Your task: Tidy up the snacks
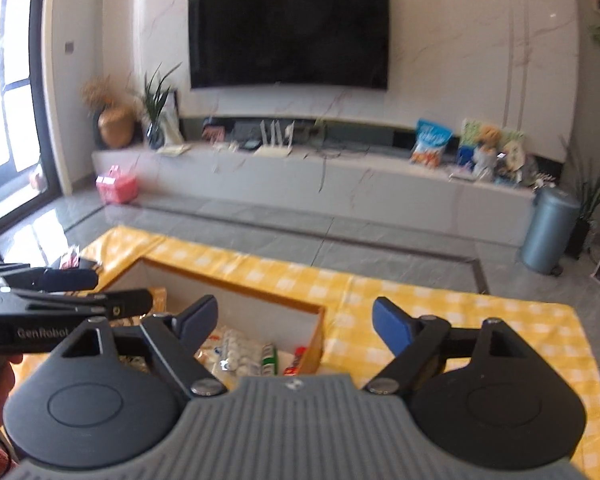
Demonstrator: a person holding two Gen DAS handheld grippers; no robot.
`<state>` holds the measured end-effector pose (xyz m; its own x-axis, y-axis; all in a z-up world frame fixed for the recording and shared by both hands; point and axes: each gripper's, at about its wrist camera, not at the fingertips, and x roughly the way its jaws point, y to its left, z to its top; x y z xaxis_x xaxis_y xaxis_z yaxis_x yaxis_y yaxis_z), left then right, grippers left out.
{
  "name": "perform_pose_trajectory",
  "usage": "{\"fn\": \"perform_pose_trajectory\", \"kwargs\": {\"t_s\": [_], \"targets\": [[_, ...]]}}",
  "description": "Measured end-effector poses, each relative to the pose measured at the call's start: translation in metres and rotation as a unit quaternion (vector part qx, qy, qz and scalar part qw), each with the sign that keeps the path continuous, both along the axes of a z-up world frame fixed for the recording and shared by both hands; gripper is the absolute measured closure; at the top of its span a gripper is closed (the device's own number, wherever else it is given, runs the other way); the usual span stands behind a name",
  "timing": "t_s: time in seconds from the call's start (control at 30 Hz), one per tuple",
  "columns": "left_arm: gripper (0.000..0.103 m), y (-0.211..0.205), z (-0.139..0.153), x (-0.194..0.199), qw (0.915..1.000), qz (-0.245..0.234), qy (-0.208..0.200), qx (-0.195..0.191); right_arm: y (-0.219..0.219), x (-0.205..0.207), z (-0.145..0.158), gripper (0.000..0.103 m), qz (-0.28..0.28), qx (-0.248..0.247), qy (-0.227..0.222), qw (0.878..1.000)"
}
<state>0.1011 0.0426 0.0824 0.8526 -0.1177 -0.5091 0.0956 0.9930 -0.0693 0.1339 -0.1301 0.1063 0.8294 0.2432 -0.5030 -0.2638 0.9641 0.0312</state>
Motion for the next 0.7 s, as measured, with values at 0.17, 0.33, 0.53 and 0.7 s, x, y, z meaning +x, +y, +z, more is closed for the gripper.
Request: {"fn": "perform_pose_trajectory", "kwargs": {"t_s": [0.17, 0.33, 0.53, 0.7], "targets": [[0.007, -0.019, 0.009, -0.035, 0.9997, 0.003, -0.023, 0.009, -0.025, -0.049, 0.009, 0.018, -0.042, 0.013, -0.031, 0.999], [0.006, -0.035, 0.005, -0.059, 0.9983, 0.008, -0.042, 0.041, -0.034, -0.093, 0.003, 0.015, -0.061, 0.014, -0.046, 0.997], [0.004, -0.042, -0.029, -0.070, 0.9991, 0.000, 0.003, 0.043, -0.031, -0.128, -0.022, 0.012, -0.052, -0.012, -0.059, 0.997], [0.004, -0.041, -0.057, -0.072, 0.9972, 0.003, 0.041, 0.062, -0.026, -0.135, -0.046, 0.012, -0.047, -0.027, -0.036, 0.998]]}}
